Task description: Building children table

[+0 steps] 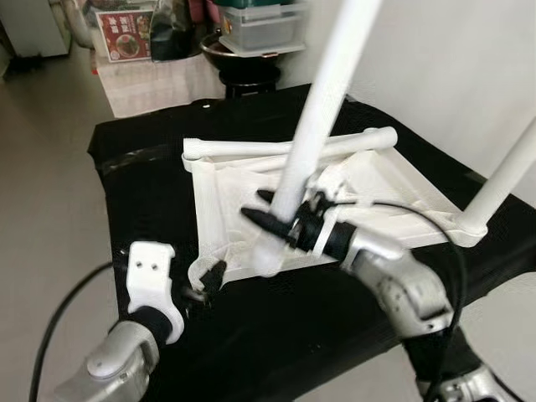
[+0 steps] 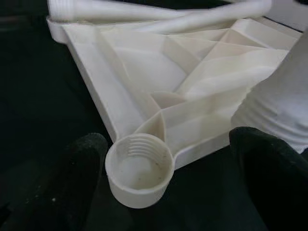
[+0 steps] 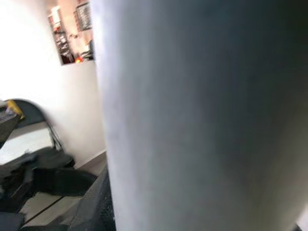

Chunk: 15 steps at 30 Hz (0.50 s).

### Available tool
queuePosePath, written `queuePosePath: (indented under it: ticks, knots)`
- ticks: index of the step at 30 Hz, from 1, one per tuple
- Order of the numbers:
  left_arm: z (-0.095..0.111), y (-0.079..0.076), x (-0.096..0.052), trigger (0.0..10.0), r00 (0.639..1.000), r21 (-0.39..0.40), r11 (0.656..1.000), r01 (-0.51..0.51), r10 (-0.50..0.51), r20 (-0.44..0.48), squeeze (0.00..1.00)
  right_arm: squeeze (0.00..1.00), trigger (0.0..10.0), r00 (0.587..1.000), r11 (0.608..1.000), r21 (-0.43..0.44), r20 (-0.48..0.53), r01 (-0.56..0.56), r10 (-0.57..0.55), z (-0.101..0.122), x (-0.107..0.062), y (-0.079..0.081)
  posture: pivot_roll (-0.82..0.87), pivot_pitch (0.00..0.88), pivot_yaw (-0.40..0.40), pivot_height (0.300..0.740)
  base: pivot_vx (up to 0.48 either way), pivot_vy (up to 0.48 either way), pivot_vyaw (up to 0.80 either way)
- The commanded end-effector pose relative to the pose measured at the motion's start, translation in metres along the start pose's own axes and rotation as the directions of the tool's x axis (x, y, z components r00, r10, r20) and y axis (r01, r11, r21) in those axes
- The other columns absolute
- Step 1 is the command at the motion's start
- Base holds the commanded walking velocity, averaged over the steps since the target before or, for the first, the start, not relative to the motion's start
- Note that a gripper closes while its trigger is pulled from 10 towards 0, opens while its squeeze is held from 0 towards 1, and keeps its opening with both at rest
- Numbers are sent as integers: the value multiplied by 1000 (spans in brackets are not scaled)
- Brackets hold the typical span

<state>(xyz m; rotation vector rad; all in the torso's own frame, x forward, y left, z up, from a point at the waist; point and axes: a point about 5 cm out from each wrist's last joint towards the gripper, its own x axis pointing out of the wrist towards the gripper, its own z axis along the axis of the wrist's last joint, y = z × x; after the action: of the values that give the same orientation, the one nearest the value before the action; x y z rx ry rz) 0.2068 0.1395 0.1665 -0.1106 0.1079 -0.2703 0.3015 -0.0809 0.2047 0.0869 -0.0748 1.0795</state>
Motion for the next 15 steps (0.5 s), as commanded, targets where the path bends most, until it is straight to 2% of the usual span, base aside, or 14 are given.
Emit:
queuePosePath:
  ticks: [1, 6, 10, 15]
  knots:
    - [0, -4, -3, 10000, 1000, 18, 1000, -1, 1, 17, 0, 0, 10000, 1000, 1000, -3, 12, -24, 24, 2, 1, 4, 40, 82, -22, 740, 0, 0, 531]
    - [-1, -7, -12, 10000, 999, 62, 998, -33, 30, 44, 0, 0, 10000, 999, 1000, -4, 27, -30, 30, 7, -1, 2, 12, 99, -23, 740, 0, 0, 800]
    - [-1, -7, -12, 10000, 998, 82, 996, -38, 34, 50, 0, 0, 10000, 999, 1000, -6, 43, -23, 23, 12, -2, -1, 5, 99, -19, 740, 0, 0, 800]
    - [-5, -12, -7, 10000, 999, 89, 996, 28, -29, 20, 0, 0, 10000, 998, 1000, -18, 65, -11, 12, 17, -1, -4, 7, 97, -18, 740, 0, 0, 800]
